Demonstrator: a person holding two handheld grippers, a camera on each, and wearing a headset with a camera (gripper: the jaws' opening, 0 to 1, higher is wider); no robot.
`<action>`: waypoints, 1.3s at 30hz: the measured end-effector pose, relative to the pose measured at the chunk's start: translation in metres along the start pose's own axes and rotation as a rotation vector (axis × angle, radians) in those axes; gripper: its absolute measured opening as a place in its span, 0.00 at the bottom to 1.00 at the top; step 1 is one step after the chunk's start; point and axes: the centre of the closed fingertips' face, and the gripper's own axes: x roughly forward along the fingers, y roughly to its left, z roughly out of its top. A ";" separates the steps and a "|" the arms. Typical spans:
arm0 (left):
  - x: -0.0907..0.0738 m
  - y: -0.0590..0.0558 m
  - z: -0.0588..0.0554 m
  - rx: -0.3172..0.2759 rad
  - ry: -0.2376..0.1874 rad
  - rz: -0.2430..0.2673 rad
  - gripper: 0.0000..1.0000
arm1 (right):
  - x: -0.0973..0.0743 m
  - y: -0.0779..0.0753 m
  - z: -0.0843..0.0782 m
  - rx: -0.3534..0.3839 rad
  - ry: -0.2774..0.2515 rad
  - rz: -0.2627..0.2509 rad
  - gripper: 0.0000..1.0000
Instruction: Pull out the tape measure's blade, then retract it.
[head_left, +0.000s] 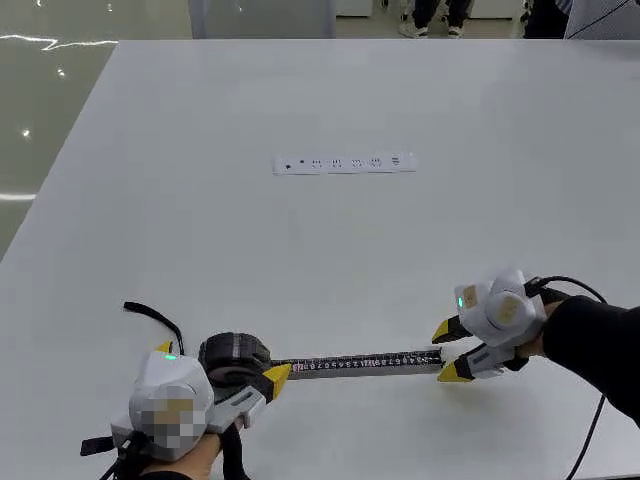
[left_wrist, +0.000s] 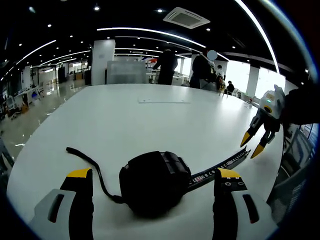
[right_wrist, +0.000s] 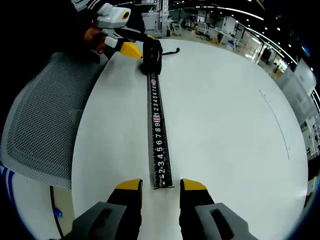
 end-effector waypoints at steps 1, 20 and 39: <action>0.001 0.000 -0.001 -0.002 0.002 -0.001 0.99 | 0.000 0.000 0.000 -0.002 0.002 0.001 0.25; 0.004 0.002 0.003 -0.020 -0.011 0.005 0.99 | 0.007 0.002 -0.004 -0.025 0.032 0.015 0.12; 0.016 -0.002 -0.006 -0.045 0.029 0.029 0.79 | 0.008 0.001 -0.004 -0.017 0.092 0.031 0.12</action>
